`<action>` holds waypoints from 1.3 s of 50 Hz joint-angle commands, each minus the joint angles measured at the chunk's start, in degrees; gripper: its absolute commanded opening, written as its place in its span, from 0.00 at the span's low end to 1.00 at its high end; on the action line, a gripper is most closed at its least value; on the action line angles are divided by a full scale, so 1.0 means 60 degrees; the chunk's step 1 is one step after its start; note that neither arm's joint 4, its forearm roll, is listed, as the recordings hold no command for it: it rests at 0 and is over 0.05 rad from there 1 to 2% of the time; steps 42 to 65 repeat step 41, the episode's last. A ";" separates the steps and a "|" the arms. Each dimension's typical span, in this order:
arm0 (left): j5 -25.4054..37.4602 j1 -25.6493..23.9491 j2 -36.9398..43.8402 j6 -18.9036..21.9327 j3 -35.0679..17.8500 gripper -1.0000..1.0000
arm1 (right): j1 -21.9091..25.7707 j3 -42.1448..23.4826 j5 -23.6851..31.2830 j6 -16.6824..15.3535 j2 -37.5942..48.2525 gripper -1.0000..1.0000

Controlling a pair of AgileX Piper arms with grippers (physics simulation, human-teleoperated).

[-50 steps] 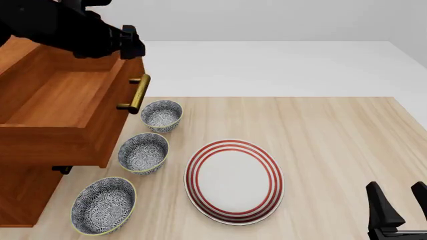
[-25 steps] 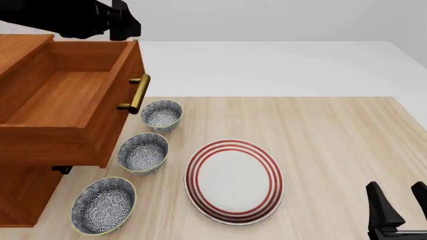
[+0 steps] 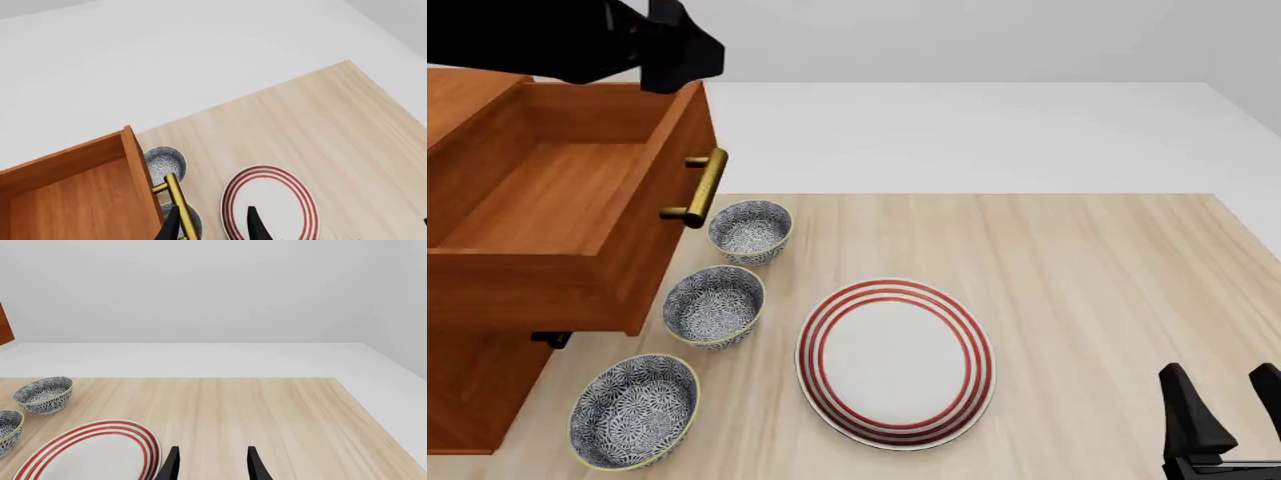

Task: Open the top drawer of the cabinet.

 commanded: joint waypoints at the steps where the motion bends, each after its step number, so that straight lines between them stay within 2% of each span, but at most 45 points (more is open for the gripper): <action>1: 0.0063 -0.0329 -0.0429 0.0144 0.0113 1.00 | 0.0000 0.0000 0.0000 0.0000 0.0000 1.00; 24: 0.0293 -0.0627 -0.0877 0.0121 -0.0136 1.00 | 0.0000 0.0000 0.0000 -0.0002 0.0000 1.00; 41: 0.0049 -0.1346 -0.1428 0.0026 0.0376 1.00 | 0.0000 0.0000 0.0000 -0.0001 0.0000 1.00; 65: 0.0049 -0.1346 -0.1428 0.0026 0.0376 1.00 | 0.0000 0.0000 0.0000 -0.0001 0.0000 1.00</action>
